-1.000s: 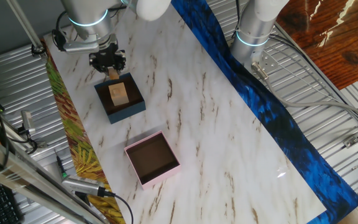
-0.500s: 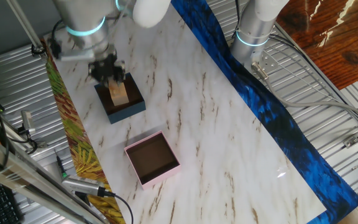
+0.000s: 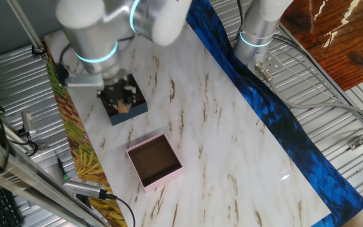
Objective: Move an object from one box to another
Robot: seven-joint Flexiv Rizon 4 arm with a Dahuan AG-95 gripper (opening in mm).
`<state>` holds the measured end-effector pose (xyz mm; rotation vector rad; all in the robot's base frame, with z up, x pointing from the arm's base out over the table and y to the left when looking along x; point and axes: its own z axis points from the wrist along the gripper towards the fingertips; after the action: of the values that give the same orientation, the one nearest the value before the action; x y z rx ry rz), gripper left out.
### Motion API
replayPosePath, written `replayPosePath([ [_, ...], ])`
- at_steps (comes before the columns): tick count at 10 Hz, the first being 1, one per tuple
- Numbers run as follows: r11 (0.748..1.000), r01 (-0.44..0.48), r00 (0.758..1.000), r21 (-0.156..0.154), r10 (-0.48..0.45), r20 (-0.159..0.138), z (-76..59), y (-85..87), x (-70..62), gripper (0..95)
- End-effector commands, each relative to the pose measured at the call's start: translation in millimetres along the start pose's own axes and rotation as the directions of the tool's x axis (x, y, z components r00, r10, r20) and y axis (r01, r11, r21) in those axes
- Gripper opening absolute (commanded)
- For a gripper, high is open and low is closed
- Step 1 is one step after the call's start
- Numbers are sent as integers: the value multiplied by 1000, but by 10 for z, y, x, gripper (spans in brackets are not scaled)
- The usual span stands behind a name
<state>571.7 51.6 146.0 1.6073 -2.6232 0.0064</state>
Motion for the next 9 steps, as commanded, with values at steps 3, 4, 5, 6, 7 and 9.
replayPosePath([
  [3, 992, 127, 992, 5, -127, -4, 1, -2, 2, 0],
  [4, 992, 126, 992, 4, -126, -1, 1, -2, 2, 0],
  [5, 993, 118, 993, 1, -118, 5, -3, 2, -2, 0],
  [6, 993, 115, 993, -2, -115, 14, -10, 7, -27, 0],
  [7, 993, 114, 993, -13, -113, 42, -11, 27, -175, 0],
  [9, 996, 86, 994, -23, -85, 62, 43, 145, -540, 0],
])
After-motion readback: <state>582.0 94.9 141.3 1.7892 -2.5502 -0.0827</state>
